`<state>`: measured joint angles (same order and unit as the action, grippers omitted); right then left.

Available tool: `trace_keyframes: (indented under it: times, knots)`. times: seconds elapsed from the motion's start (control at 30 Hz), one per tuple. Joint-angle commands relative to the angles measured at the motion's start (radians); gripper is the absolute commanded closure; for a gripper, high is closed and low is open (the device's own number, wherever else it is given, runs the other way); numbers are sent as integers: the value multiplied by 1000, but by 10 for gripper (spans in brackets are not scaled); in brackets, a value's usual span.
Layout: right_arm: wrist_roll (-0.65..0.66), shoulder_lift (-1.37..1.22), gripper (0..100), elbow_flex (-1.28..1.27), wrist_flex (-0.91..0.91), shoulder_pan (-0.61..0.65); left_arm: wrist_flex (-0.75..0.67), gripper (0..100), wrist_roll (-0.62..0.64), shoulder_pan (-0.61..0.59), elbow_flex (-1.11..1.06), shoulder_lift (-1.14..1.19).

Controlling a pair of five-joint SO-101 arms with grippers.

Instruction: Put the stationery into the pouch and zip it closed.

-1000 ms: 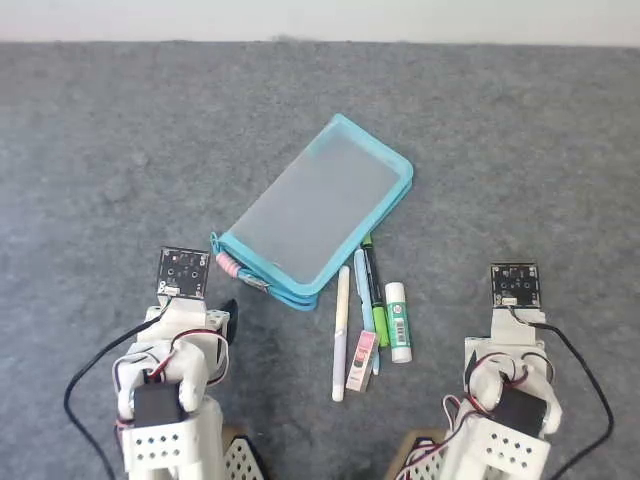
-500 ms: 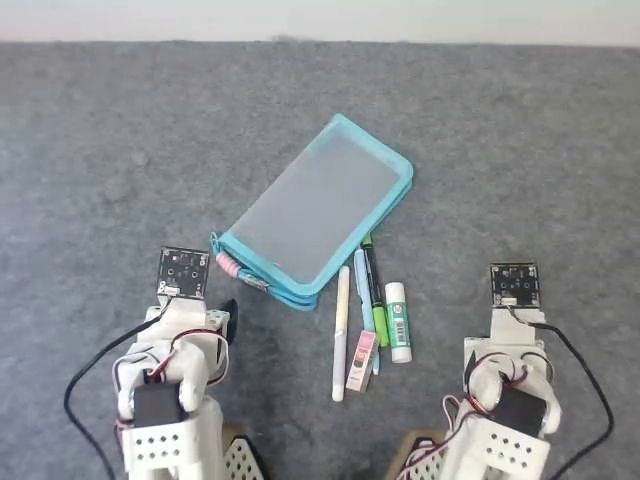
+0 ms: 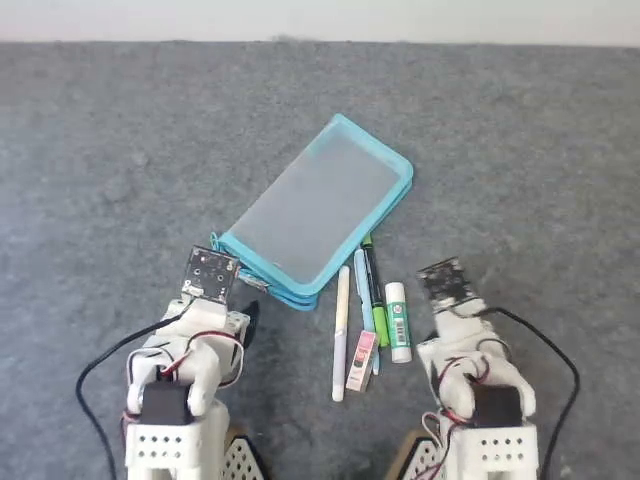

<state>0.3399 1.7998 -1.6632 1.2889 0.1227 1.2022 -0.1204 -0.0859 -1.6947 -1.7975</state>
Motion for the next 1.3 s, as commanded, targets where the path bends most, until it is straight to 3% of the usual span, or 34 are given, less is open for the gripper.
trace_keyframes:
  times: [0.0, 0.07, 0.13, 0.27, 0.4, 0.5, 0.77, 0.9, 1.07, 1.27]
  knots:
    - [121, 15, 915, -18, -96, 70, -112, 785, -164, -132, 15, -17]
    - [295, 15, 915, -11, -137, 73, -187, 786, -239, -193, 15, -17]
    - [394, 15, 914, -6, -176, 74, -229, 786, -233, -259, 13, -15]
    - [264, 15, 914, 14, -249, 76, -281, 786, -153, -359, 28, -11]
    - [242, 13, 914, 110, -205, 81, -270, 786, -101, -400, 64, -9]
    - [143, 13, 914, 172, -153, 81, -258, 786, -95, -420, 74, -9]
    - [117, 13, 914, 77, -108, 36, -253, 801, -98, -365, 166, 58]
    - [138, 15, 915, 60, -110, 27, -244, 814, -91, -299, 351, 351]
    - [150, 15, 915, 57, -110, 27, -150, 812, 29, -235, 705, 947]
    - [178, 13, 915, 114, -105, 27, -149, 811, 195, -341, 975, 1347]
